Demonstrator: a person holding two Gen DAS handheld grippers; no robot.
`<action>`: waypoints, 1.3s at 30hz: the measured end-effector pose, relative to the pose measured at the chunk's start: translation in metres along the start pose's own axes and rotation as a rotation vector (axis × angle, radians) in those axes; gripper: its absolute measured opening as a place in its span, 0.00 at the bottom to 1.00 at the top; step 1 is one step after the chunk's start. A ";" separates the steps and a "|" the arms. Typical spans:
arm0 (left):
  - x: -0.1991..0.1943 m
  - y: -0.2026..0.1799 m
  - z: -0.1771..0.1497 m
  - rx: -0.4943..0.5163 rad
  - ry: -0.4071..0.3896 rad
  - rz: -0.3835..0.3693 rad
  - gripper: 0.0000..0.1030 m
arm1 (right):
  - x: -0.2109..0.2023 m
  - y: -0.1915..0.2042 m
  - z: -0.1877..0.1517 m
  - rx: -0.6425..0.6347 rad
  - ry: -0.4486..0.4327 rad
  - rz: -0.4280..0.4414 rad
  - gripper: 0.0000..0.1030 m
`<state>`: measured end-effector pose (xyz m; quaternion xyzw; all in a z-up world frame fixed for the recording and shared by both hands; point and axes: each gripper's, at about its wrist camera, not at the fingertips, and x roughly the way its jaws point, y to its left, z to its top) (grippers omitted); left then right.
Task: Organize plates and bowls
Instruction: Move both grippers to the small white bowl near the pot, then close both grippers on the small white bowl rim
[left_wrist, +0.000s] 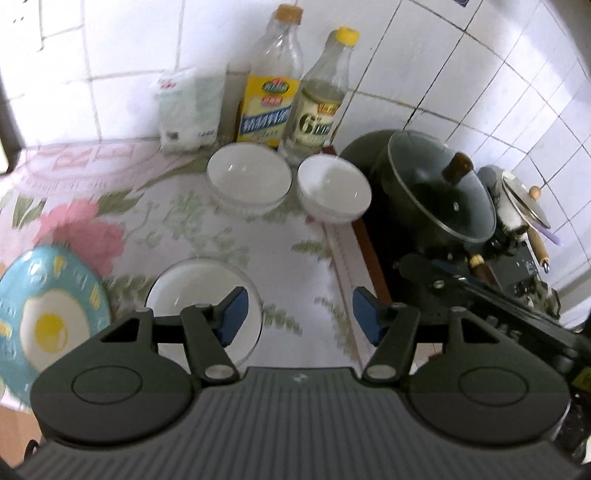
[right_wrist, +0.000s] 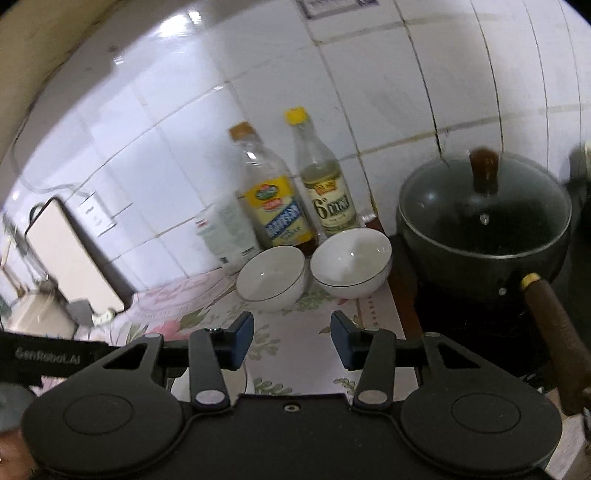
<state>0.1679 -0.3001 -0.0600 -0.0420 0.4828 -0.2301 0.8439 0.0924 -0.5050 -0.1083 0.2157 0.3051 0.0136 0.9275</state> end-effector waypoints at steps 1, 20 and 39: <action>0.004 -0.003 0.004 0.005 -0.012 0.001 0.59 | 0.008 -0.004 0.002 0.014 0.006 -0.001 0.50; 0.140 0.013 0.057 -0.382 0.060 -0.074 0.45 | 0.126 -0.055 0.005 0.191 -0.120 -0.199 0.51; 0.193 0.018 0.067 -0.521 0.053 -0.024 0.28 | 0.158 -0.067 0.009 0.236 -0.048 -0.235 0.27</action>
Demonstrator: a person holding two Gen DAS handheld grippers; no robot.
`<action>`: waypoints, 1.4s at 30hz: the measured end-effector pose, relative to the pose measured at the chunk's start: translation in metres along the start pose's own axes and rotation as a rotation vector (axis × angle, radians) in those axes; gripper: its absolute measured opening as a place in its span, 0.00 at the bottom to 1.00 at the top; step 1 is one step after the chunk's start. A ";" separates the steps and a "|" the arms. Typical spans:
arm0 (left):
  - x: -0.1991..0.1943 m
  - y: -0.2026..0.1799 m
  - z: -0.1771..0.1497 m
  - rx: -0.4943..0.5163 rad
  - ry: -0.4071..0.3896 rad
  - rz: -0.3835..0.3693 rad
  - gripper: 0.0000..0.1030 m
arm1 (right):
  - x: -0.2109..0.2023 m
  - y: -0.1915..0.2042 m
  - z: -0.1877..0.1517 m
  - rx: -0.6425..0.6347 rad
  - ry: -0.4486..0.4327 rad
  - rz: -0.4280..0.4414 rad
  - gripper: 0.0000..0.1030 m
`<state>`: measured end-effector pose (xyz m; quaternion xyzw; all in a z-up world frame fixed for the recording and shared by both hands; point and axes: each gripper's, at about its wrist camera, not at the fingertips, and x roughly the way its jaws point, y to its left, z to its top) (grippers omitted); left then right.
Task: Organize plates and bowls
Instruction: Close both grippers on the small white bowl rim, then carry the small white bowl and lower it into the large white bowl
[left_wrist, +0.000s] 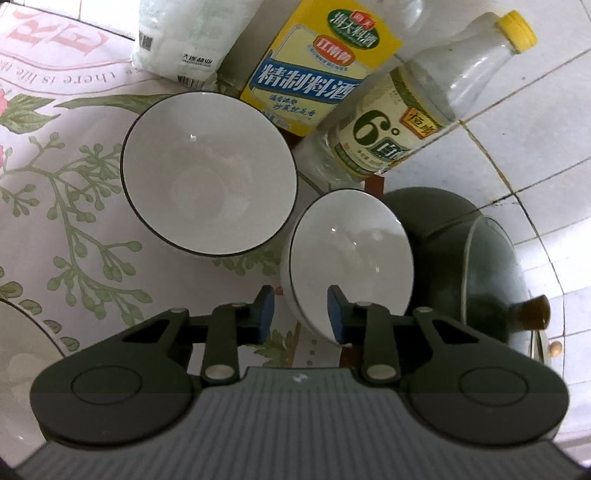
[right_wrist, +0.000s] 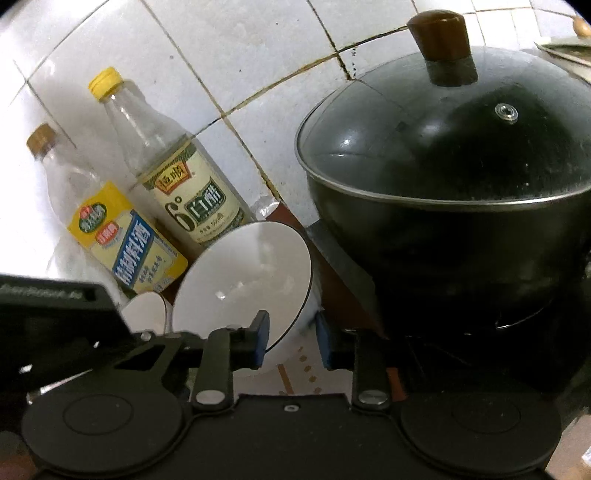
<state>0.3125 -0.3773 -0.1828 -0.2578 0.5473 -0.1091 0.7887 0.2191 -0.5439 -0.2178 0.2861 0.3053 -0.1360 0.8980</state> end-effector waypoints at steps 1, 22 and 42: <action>0.002 0.000 0.001 -0.001 0.003 0.003 0.27 | 0.000 0.000 -0.001 -0.010 0.007 -0.009 0.25; -0.011 -0.005 -0.013 0.155 -0.017 0.074 0.09 | -0.008 -0.003 0.005 0.056 0.084 0.035 0.22; -0.115 0.000 -0.057 0.307 -0.057 0.109 0.10 | -0.105 0.031 0.000 0.013 0.164 0.086 0.16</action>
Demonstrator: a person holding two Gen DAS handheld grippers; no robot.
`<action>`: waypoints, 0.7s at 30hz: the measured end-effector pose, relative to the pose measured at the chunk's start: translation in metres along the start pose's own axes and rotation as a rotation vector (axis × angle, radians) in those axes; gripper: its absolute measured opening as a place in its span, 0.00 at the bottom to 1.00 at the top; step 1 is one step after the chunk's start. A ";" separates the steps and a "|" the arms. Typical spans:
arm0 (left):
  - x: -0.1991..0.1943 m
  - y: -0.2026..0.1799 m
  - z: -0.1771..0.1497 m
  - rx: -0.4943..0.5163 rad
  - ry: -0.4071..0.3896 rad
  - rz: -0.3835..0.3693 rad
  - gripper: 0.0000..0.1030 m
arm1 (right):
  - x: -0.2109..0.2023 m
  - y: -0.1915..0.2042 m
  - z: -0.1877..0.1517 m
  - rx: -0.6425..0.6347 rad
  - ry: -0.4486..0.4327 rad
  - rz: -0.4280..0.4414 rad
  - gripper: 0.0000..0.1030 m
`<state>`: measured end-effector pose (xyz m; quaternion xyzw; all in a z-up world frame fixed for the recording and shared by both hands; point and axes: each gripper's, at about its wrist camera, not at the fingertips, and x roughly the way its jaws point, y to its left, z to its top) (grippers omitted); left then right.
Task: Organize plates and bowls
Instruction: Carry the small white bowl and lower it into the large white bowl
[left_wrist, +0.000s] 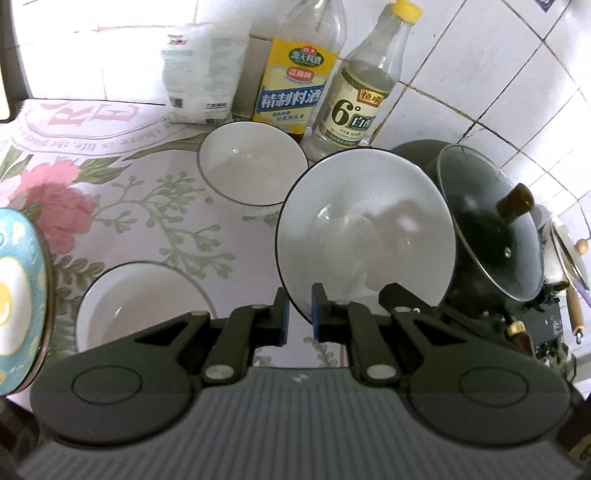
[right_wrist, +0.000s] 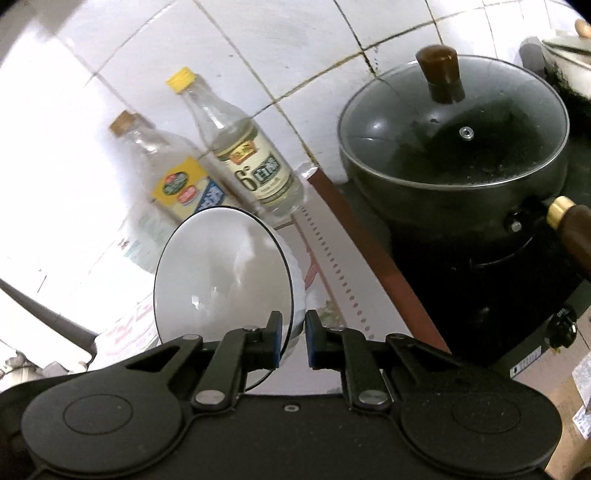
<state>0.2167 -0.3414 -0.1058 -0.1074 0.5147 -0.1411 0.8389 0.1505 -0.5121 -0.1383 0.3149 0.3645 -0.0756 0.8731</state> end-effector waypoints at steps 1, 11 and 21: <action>-0.006 0.002 -0.003 0.000 0.000 -0.001 0.10 | -0.004 0.002 -0.002 -0.004 0.001 0.003 0.16; -0.058 0.024 -0.036 -0.017 -0.031 -0.002 0.10 | -0.041 0.020 -0.032 -0.059 0.026 0.032 0.16; -0.087 0.047 -0.064 -0.014 -0.051 0.001 0.10 | -0.063 0.036 -0.065 -0.096 0.047 0.034 0.16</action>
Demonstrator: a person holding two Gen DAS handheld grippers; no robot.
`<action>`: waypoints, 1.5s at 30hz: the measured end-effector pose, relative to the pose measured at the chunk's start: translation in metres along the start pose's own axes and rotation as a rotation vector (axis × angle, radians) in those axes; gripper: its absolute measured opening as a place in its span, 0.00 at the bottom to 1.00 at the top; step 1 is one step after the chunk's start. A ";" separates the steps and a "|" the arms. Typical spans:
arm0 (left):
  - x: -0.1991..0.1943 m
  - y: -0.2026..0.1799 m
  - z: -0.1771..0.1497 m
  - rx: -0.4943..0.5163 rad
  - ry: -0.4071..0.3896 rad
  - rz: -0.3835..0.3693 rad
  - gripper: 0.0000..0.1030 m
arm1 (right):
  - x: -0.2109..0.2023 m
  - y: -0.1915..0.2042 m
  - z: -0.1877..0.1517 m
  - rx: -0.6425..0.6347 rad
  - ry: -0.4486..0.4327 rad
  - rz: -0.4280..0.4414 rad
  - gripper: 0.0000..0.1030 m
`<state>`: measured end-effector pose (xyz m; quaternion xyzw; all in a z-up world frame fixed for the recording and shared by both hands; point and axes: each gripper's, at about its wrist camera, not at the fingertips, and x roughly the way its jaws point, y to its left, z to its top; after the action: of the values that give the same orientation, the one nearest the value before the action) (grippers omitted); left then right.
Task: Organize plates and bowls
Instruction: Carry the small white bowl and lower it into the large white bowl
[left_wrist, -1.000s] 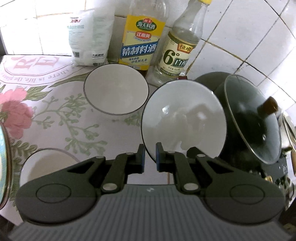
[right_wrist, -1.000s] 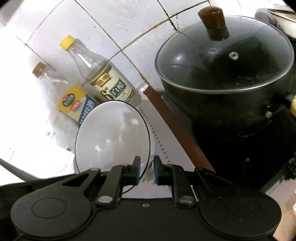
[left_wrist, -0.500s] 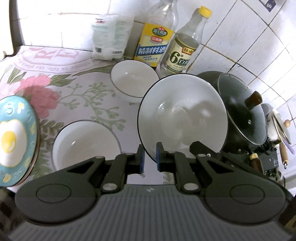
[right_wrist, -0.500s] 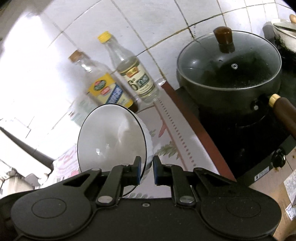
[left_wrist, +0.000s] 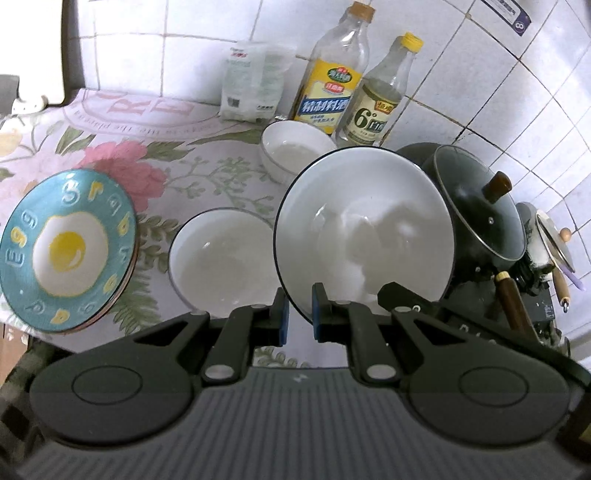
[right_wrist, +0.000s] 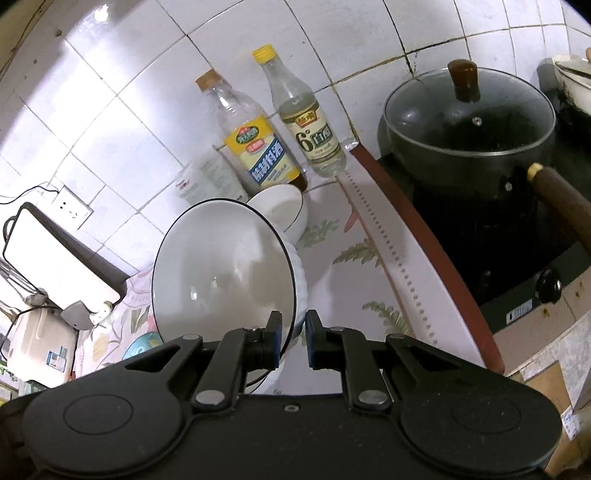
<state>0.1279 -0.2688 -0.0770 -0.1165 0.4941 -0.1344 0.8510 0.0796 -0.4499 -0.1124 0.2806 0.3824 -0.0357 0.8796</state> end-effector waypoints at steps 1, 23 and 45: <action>-0.002 0.002 -0.002 0.004 0.001 0.001 0.10 | 0.001 0.002 -0.002 0.002 0.003 0.000 0.16; 0.022 0.076 -0.002 -0.132 0.085 0.027 0.10 | 0.049 0.041 -0.026 -0.063 0.097 -0.003 0.17; 0.067 0.110 0.014 -0.220 0.204 -0.069 0.14 | 0.087 0.068 -0.023 -0.204 0.121 -0.128 0.17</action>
<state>0.1843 -0.1877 -0.1608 -0.2119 0.5853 -0.1198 0.7734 0.1444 -0.3675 -0.1534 0.1665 0.4534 -0.0360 0.8749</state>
